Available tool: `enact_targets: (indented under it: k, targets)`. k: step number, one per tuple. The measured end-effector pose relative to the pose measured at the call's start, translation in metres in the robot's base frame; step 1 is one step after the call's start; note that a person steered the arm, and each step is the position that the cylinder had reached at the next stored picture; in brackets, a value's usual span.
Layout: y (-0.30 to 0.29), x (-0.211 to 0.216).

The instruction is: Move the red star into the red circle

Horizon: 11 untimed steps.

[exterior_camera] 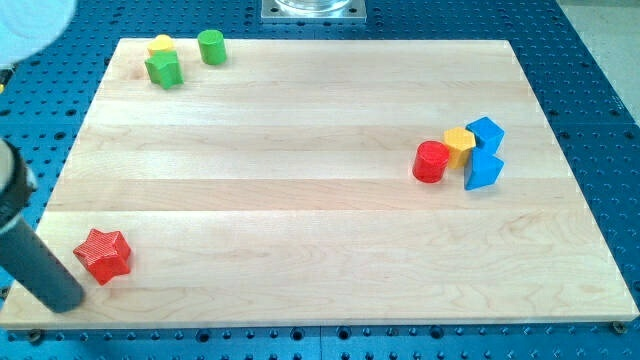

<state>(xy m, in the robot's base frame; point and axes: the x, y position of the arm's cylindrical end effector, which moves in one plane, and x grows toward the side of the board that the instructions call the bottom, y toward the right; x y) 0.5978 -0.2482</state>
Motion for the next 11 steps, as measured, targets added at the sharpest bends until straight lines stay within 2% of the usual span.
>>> enact_targets:
  k: [2, 4, 6, 7, 8, 9, 10, 11]
  targets:
    - [0.190, -0.075]
    - [0.113, -0.054]
    - [0.088, -0.107]
    - [0.135, -0.134]
    - [0.234, -0.153]
    - [0.201, -0.155]
    - [0.288, -0.167]
    - [0.303, -0.168]
